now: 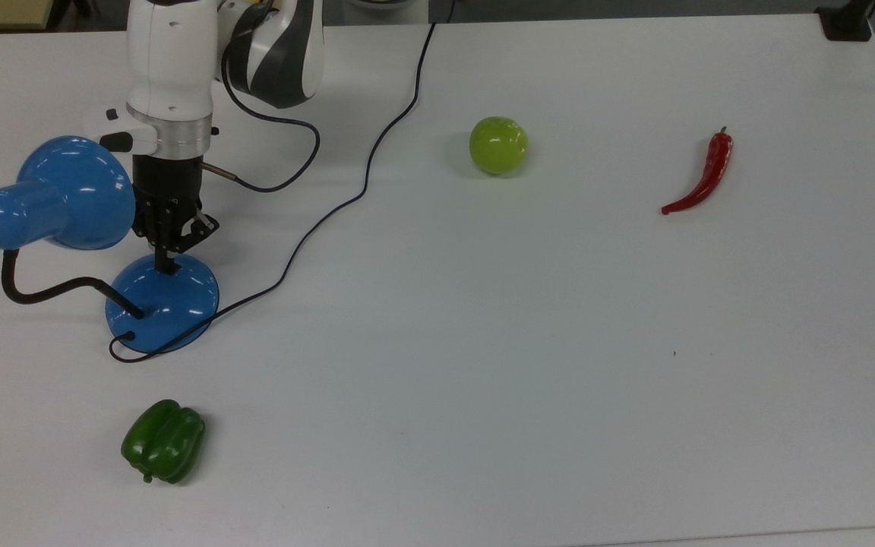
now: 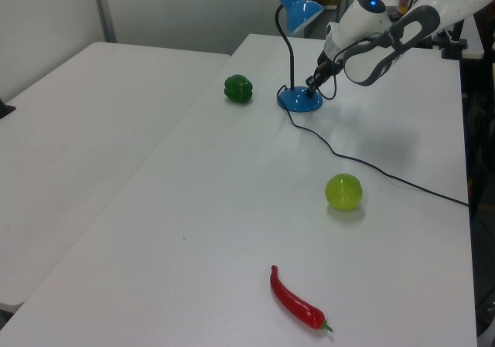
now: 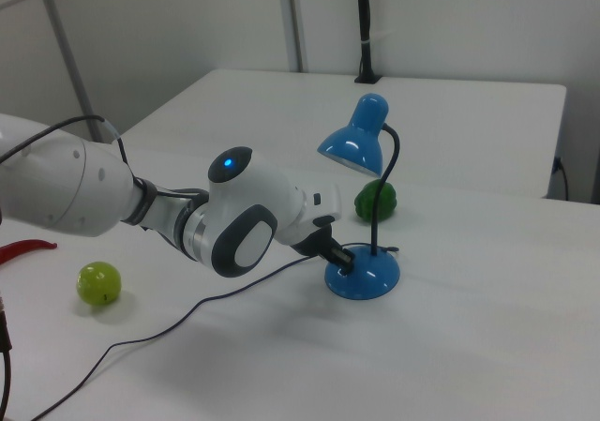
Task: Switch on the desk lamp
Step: 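Lower the gripper onto the switch on the lamp base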
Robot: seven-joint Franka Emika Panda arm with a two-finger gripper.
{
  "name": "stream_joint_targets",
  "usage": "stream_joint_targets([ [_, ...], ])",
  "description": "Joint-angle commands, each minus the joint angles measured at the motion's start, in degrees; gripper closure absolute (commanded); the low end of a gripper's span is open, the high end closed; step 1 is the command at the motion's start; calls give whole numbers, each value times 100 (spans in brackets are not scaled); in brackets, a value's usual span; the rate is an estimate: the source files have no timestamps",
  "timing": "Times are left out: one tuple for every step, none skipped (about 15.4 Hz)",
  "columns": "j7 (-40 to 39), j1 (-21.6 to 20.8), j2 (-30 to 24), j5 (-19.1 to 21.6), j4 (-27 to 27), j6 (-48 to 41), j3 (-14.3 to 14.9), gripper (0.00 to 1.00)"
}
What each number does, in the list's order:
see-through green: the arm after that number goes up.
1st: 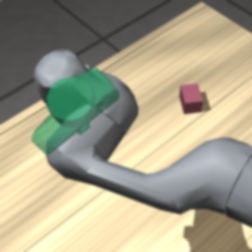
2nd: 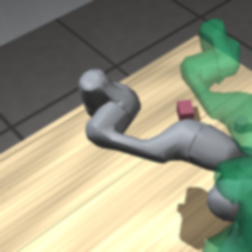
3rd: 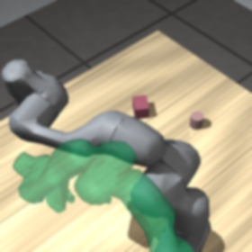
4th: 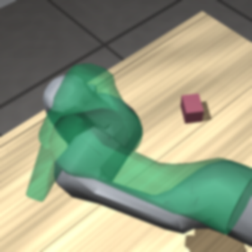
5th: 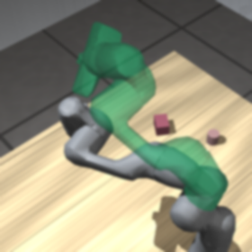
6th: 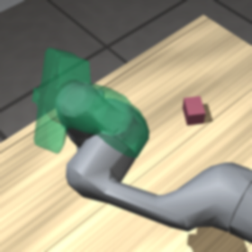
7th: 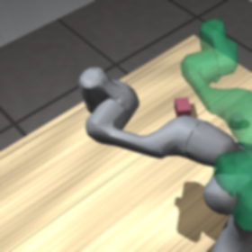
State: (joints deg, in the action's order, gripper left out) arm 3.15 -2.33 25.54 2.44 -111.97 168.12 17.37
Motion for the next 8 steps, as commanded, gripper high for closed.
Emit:
stream_joint_targets([
  [124,84,320,46,193,-234,-15,100],
  [133,136,320,63,341,-409,-58,100],
  [133,206,320,90,456,-576,-137,100],
  [133,303,320,142,544,-648,-199,100],
  [124,339,320,186,571,-648,-243,100],
  [124,348,320,204,580,-648,-243,100],
  [124,348,320,204,589,-648,-243,100],
  [124,348,320,204,632,-640,-252,100],
])
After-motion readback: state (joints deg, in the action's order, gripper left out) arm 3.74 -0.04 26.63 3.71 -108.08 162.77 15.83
